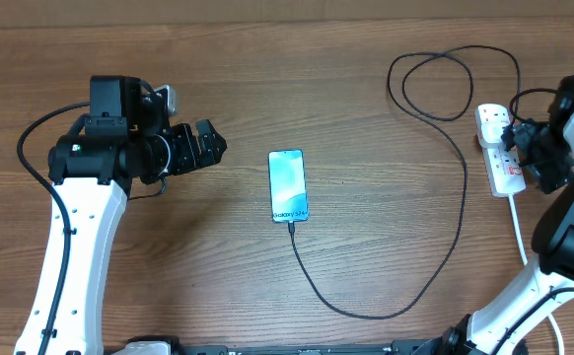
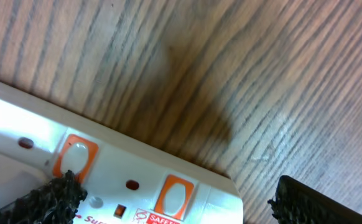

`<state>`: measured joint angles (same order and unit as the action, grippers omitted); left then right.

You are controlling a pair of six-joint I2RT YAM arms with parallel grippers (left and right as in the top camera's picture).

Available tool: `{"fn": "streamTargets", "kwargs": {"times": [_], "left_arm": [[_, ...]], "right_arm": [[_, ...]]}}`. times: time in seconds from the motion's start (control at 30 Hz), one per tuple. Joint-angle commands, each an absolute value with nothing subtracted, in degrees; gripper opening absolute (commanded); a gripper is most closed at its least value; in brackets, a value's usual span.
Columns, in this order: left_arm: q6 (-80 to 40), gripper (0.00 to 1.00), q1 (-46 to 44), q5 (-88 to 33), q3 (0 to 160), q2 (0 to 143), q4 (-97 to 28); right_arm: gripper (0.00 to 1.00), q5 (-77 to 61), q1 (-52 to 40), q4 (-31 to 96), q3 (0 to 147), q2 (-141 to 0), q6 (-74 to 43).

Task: Plug charger to phone and switch on socket
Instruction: 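Position the right gripper over the power strip's switch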

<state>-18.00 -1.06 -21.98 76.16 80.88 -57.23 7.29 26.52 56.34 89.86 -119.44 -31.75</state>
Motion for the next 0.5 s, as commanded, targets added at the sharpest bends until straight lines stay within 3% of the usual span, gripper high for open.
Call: {"fn": "streamTargets", "kwargs": {"times": [0.0,0.47], "left_arm": [[-17.78,1.0,-1.26,-21.54,76.97,79.81,-57.12],[-17.78,1.0,-1.26,-21.54,76.97,79.81,-57.12]], "right_arm": [[1.0,2.81,28.49,53.98,90.5,-119.81,-31.42],[1.0,1.19,28.86,52.82,88.9,-119.83,-31.03]]}}
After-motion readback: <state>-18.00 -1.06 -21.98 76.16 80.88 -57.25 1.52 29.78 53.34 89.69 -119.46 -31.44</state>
